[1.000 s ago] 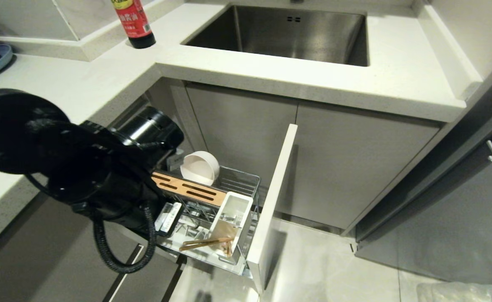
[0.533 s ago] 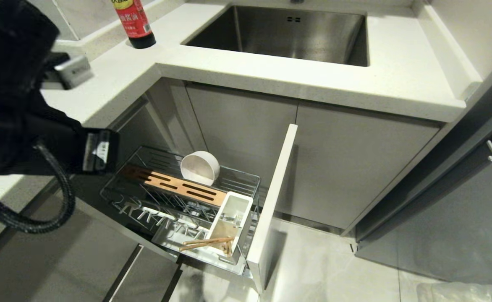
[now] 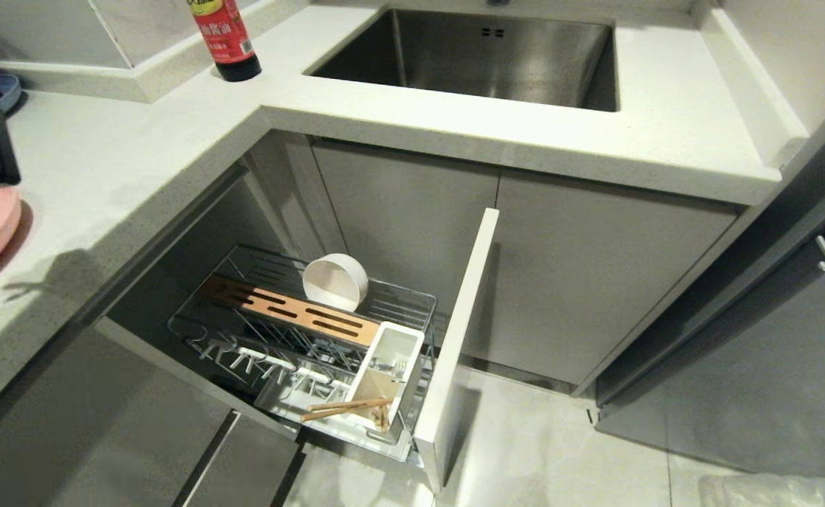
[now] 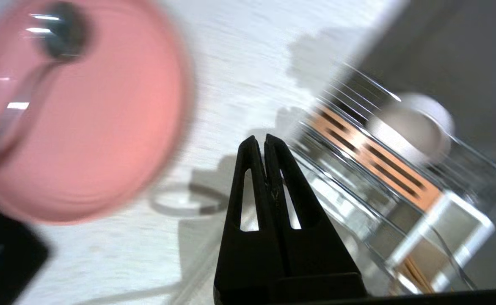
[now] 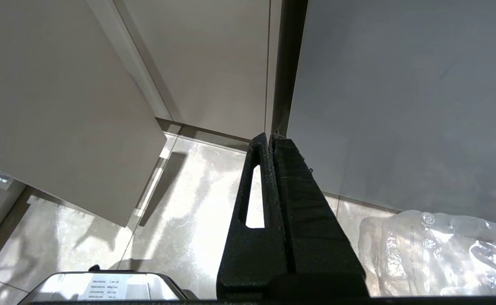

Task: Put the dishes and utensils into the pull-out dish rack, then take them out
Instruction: Pick up the spoon and place it in the cupboard

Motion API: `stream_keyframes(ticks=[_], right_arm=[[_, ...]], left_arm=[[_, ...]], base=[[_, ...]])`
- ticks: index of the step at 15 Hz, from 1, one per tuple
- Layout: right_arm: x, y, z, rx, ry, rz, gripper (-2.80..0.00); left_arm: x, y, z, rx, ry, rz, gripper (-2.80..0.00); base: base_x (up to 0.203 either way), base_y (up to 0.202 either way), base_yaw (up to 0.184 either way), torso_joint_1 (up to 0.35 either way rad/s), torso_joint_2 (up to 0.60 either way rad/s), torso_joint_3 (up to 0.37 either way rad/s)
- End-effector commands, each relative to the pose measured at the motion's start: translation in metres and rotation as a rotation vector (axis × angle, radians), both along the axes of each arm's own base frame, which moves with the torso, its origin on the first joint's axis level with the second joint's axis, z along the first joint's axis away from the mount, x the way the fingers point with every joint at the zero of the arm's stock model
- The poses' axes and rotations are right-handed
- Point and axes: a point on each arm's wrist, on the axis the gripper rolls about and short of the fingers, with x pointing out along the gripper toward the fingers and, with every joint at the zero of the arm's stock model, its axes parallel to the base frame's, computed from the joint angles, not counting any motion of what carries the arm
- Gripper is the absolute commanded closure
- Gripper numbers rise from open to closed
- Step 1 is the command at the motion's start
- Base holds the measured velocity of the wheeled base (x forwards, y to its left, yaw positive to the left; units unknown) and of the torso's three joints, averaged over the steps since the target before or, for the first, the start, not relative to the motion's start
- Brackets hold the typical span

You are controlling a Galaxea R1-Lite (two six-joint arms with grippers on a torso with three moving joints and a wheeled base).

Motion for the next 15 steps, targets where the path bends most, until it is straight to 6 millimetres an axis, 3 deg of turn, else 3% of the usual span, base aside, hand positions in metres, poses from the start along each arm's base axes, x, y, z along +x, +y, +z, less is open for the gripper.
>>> stream_keyframes(ticks=[1, 7, 15], right_arm=[[0.0, 0.0, 0.0, 0.0, 0.0, 0.001, 0.0], [0.0, 0.0, 0.0, 0.0, -0.003, 0.001, 0.0], [0.0, 0.0, 0.0, 0.0, -0.001, 0.001, 0.0]], left_arm=[[-0.006, 0.02, 0.009, -0.012, -0.031, 0.08, 0.0], [-0.034, 0.082, 0.028, -0.097, -0.071, 0.106, 0.0], [-0.039, 0.139, 0.02, -0.187, -0.052, 0.141, 0.0]], base=[[0.0, 0.0, 0.0, 0.0, 0.0, 0.0], [0.0, 0.0, 0.0, 0.0, 0.0, 0.0], [0.0, 0.0, 0.0, 0.0, 0.0, 0.0]])
